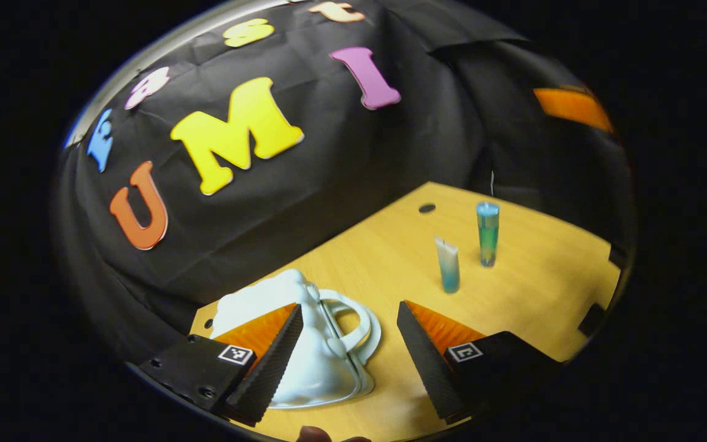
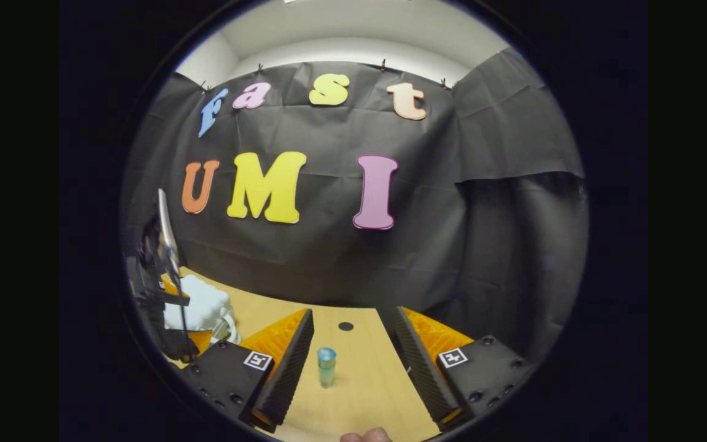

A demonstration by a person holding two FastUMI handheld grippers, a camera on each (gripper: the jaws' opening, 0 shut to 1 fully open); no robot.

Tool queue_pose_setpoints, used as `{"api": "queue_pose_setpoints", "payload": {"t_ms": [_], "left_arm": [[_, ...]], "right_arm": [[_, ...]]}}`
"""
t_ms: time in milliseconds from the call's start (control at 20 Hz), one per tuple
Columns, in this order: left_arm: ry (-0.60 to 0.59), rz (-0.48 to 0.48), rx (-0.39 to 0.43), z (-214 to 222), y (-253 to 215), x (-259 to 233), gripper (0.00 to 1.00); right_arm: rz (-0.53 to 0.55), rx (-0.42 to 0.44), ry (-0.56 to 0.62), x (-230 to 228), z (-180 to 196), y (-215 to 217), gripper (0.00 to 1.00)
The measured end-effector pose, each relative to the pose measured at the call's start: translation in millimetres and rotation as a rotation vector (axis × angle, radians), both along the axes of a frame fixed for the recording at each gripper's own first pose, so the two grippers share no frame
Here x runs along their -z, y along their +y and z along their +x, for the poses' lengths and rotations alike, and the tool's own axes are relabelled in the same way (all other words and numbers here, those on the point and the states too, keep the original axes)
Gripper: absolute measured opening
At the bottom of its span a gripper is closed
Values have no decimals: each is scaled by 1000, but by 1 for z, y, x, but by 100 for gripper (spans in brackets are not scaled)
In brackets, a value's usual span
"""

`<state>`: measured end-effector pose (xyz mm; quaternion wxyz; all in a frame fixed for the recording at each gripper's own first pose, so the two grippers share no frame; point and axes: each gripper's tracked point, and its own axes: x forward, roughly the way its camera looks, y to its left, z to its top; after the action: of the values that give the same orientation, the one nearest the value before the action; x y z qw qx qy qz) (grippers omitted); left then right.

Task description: First open the suitcase, pack the skin care products into it, and then close the suitcase.

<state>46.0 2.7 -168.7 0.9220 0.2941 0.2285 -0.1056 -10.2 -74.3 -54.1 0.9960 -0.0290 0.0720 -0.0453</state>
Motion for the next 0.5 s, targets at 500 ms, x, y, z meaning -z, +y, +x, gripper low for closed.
{"api": "queue_pose_setpoints", "payload": {"t_ms": [500], "left_arm": [[242,461,204,37,19,80,97]], "right_arm": [[-75,91,26,10,-4,-42,79]]}}
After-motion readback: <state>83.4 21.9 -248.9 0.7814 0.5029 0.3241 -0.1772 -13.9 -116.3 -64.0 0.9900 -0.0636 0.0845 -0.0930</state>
